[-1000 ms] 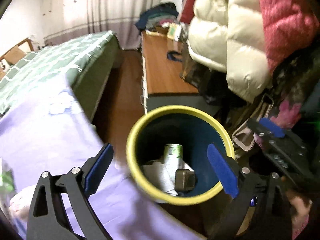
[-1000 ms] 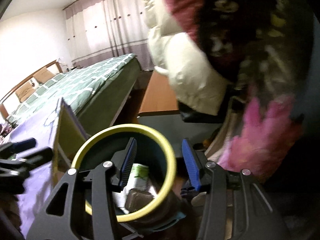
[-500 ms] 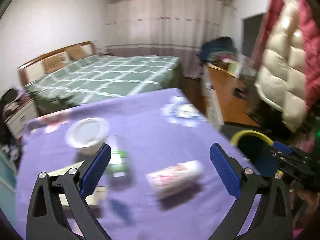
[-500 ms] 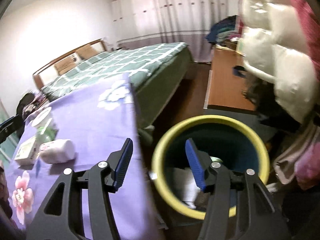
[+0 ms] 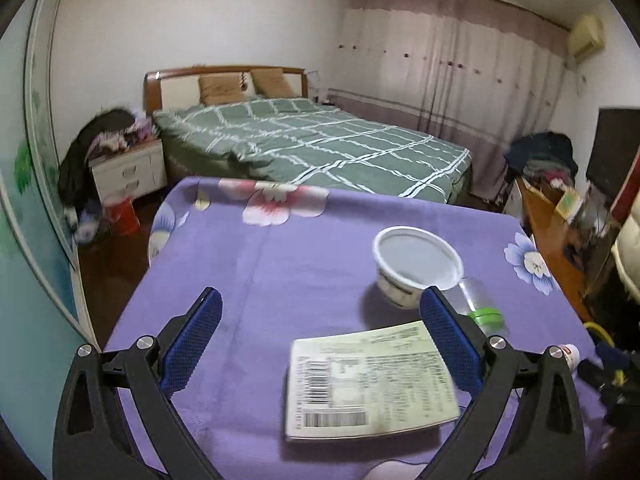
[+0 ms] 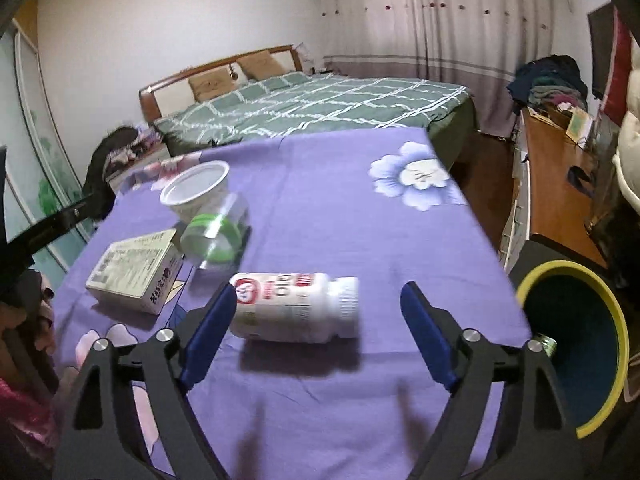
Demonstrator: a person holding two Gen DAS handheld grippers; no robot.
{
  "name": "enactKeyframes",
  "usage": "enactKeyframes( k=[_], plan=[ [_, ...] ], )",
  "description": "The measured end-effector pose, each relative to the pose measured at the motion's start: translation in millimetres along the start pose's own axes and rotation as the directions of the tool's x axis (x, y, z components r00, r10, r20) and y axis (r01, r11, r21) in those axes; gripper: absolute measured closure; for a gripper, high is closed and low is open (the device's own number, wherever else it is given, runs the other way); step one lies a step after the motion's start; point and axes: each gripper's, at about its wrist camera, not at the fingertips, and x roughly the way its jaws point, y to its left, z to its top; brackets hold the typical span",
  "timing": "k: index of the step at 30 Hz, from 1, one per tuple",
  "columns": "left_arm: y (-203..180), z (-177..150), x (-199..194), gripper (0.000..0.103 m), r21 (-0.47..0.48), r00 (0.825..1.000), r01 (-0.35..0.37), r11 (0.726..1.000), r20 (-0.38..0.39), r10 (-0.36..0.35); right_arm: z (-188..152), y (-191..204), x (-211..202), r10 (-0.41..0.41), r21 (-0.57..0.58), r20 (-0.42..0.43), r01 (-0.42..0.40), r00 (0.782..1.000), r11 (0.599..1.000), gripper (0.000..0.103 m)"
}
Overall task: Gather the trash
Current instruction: 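Grasp the white supplement bottle with the right gripper, then carry the supplement bottle to the bin and release it with the right gripper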
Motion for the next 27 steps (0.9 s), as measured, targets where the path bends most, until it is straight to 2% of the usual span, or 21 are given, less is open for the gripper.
enactKeyframes(
  k=[5, 9, 18, 27],
  plan=[
    [16, -5, 5, 0.006, -0.042, 1.000, 0.016, 0.999, -0.011, -0.017, -1, 7, 22, -0.014, -0.008, -0.048, 0.014, 0.999, 1.000, 0.021],
    [6, -8, 0, 0.005, -0.041, 1.000, 0.003, 0.999, 0.004, -0.003, -1, 11, 32, -0.023, -0.012, -0.066, 0.022, 0.998, 1.000, 0.017],
    [0, -12, -1, 0.005, -0.035, 1.000, 0.013, 0.999, -0.006, -0.013, -3, 12, 47, -0.033, 0.009, -0.105, 0.034, 0.994, 0.999, 0.019],
    [-5, -14, -1, 0.005, -0.024, 1.000, 0.015, 1.000, -0.009, -0.015, -6, 1, 33, -0.036, 0.049, -0.065, 0.040, 0.997, 0.998, 0.020]
  ],
)
